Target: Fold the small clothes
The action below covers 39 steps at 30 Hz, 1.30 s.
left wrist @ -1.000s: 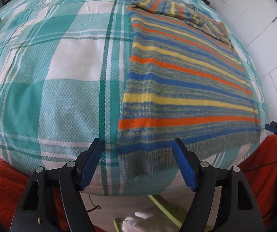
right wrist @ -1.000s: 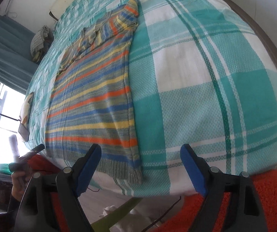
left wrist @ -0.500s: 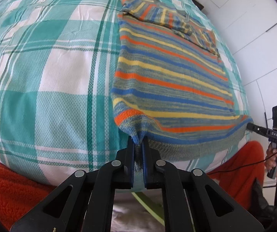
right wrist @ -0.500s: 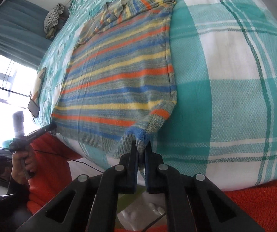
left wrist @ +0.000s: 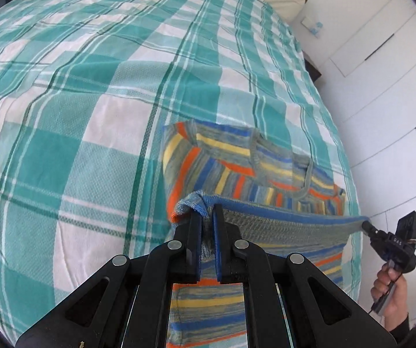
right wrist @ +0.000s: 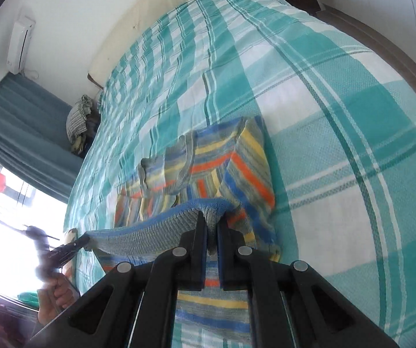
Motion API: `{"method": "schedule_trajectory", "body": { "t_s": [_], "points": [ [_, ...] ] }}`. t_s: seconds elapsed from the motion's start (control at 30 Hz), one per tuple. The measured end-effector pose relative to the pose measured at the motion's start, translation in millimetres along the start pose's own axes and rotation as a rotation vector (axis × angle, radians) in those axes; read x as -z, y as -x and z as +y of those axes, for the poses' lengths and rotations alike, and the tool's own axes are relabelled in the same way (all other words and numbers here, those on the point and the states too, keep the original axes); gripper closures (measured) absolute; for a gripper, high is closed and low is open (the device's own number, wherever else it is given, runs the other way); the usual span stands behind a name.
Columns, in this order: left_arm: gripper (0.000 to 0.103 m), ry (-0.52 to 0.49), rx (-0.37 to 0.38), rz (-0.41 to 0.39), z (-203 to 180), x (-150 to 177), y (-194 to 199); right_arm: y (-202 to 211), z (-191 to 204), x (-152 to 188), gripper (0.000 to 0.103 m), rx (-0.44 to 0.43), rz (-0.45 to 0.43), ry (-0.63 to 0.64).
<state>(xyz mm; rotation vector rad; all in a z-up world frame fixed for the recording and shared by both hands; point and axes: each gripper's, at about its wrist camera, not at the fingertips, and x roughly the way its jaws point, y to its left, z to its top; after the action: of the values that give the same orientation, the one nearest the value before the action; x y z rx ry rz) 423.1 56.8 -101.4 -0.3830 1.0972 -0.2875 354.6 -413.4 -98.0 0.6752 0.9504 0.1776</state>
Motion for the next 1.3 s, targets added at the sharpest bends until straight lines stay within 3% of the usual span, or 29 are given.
{"method": "schedule_trajectory", "body": {
  "t_s": [0.17,0.23,0.27,0.3,0.33,0.4,0.47,0.53,0.6,0.7,0.73,0.8,0.87,0.9,0.93,1.0,1.1,1.2,1.3],
  "points": [
    [0.096,0.059,-0.025,0.061,6.5,-45.1,-55.5,-51.5,-17.9,-58.2,0.097,-0.011,0.033,-0.087],
    [0.092,0.121,-0.027,0.019,13.5,-63.6,-65.7,-69.4,-29.7,-75.2,0.092,-0.057,0.007,-0.130],
    [0.078,0.168,-0.030,-0.021,19.9,-71.7,-65.3,-75.3,-39.8,-81.6,0.087,-0.099,-0.026,-0.176],
    [0.057,0.217,-0.024,-0.064,26.9,-77.9,-62.0,-77.0,-51.0,-86.5,0.079,-0.117,-0.078,-0.239],
    [0.050,0.254,-0.019,-0.108,33.1,-80.0,-56.2,-74.7,-61.0,-89.4,0.058,-0.131,-0.139,-0.303],
    [0.045,0.283,-0.006,-0.166,41.3,-78.8,-43.6,-62.4,-69.7,-89.4,0.054,-0.150,-0.240,-0.353],
    [0.045,0.218,-0.008,-0.169,40.2,-69.8,-33.8,-50.8,-60.3,-89.8,0.054,-0.137,-0.250,-0.263],
    [0.045,0.104,-0.049,-0.168,31.0,-48.3,-21.6,-40.8,-38.5,-85.3,0.054,-0.054,-0.205,-0.078],
    [0.045,-0.042,-0.040,-0.156,13.8,-15.6,-10.6,-32.3,-13.5,-67.8,0.054,0.008,-0.154,0.114],
    [0.045,-0.295,-0.028,-0.074,-16.4,47.5,-10.9,-27.6,22.7,-22.3,0.054,0.016,-0.054,0.361],
    [0.050,-0.368,-0.059,-0.018,-22.3,69.1,-17.8,-29.0,32.3,-1.6,0.054,0.007,-0.005,0.443],
    [0.079,-0.437,-0.176,0.092,-17.1,104.4,-35.3,-35.1,35.4,37.7,0.056,0.014,0.092,0.540],
    [0.079,-0.399,-0.200,0.064,0.0,126.3,-22.4,-48.2,4.9,78.2,0.063,0.182,0.212,0.537],
    [0.077,-0.369,-0.216,0.056,5.6,133.3,-11.4,-45.2,-8.0,89.3,0.065,0.211,0.227,0.510],
    [0.072,-0.337,-0.235,0.048,9.1,141.2,0.9,-32.2,-15.8,96.9,0.065,0.226,0.193,0.496],
    [0.047,-0.292,-0.256,-0.002,6.8,162.3,27.2,-5.2,-21.0,108.8,0.061,0.242,0.155,0.459],
    [0.026,-0.247,-0.191,-0.084,-11.2,204.6,63.4,37.0,-21.8,134.2,0.047,0.234,0.038,0.421],
    [0.016,-0.195,-0.116,-0.132,-30.4,248.4,80.7,70.7,-22.6,170.0,0.040,0.207,-0.062,0.350],
    [0.016,-0.160,-0.032,-0.066,-44.3,279.1,75.2,88.6,-21.1,204.2,0.040,0.189,-0.118,0.260]
  ]
}}
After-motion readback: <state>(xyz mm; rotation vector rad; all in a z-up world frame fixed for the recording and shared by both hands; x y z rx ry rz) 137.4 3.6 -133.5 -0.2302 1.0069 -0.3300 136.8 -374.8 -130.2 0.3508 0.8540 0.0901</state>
